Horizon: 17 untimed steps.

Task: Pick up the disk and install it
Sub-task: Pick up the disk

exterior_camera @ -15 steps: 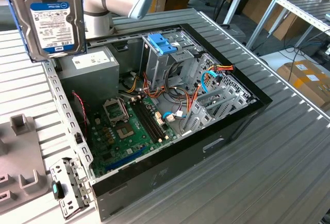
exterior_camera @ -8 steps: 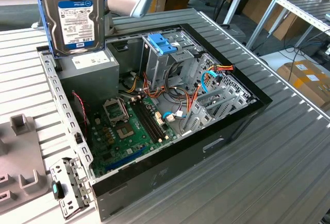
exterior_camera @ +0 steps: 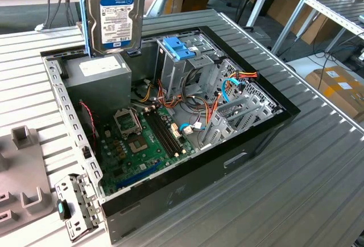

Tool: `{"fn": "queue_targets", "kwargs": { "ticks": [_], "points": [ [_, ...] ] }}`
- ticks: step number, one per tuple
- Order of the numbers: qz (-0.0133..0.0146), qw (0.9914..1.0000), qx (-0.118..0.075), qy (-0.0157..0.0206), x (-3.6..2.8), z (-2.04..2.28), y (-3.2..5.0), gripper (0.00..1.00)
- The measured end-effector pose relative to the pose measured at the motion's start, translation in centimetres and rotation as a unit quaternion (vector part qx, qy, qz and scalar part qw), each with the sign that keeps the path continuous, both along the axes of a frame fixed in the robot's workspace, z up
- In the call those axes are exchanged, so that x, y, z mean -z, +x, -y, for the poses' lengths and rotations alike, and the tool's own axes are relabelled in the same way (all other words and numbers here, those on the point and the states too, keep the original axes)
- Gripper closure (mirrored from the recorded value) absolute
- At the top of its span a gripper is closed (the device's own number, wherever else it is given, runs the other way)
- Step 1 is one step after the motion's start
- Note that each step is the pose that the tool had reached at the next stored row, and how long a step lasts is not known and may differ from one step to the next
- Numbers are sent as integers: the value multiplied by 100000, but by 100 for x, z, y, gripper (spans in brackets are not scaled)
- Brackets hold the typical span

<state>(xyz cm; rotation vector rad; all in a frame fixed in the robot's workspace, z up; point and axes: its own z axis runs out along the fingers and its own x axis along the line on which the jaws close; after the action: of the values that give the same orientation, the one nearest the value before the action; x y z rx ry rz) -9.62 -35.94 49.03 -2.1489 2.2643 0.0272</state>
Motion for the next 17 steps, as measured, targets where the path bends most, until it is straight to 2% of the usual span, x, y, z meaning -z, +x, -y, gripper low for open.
{"fn": "queue_targets", "kwargs": {
  "ticks": [6, 7, 14, 17],
  "points": [
    [4, 100000, -6, 4, 0, 0, 307, 65],
    [1, 100000, -7, 4, 1, 0, 388, 65],
    [-1, 100000, -9, -6, 1, 0, 734, 65],
    [1, 100000, -8, 0, 1, 0, 931, 65]
  ]
}}
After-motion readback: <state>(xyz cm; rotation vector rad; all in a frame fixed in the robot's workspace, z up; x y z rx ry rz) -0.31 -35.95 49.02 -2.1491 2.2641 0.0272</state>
